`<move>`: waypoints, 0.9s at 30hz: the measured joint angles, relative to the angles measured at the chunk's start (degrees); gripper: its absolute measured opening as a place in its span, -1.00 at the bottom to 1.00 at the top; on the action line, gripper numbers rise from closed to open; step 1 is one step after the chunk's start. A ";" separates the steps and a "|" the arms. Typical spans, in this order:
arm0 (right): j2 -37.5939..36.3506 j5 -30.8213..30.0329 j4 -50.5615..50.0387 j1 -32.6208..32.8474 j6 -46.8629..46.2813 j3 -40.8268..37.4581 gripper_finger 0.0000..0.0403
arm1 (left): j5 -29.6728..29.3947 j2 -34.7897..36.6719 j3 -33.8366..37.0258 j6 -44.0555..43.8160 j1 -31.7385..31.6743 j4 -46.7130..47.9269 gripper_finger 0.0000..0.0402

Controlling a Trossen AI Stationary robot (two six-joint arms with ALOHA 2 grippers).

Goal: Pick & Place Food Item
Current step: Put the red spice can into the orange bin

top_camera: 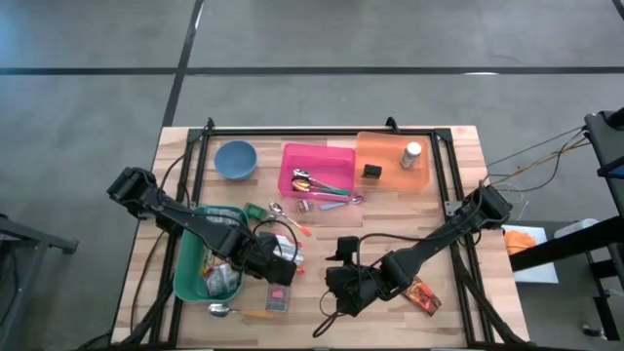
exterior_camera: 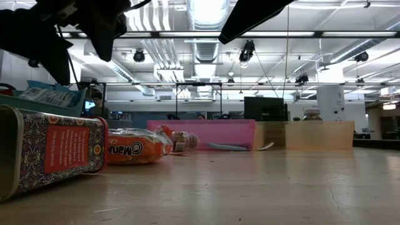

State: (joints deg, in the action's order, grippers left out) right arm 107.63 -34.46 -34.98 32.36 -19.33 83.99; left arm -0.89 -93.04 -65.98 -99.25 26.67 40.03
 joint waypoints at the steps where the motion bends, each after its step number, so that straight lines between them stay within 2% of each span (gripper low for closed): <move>1: 0.00 0.00 0.02 0.00 0.00 0.00 0.23 | 0.00 -0.05 0.00 -0.28 0.07 -0.50 0.28; 5: 0.00 0.00 0.11 -0.02 0.00 0.00 0.23 | -1.24 -0.08 -0.02 -1.78 0.76 -3.58 0.28; 12: 0.00 0.00 0.20 0.00 0.00 0.01 0.23 | -2.14 -0.23 -0.02 -4.57 1.64 -3.38 0.32; 22: 0.00 0.00 0.98 0.00 0.00 0.00 0.23 | -2.13 -0.72 -4.52 -6.08 1.75 3.46 0.66; 27: 0.00 0.00 1.28 0.00 0.00 0.00 0.23 | -2.12 -4.40 -8.39 -6.03 1.75 6.21 0.78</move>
State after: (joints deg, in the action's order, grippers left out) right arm 107.63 -34.46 -33.71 32.36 -19.33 83.99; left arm -3.01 -97.44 -74.37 -105.28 28.42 46.25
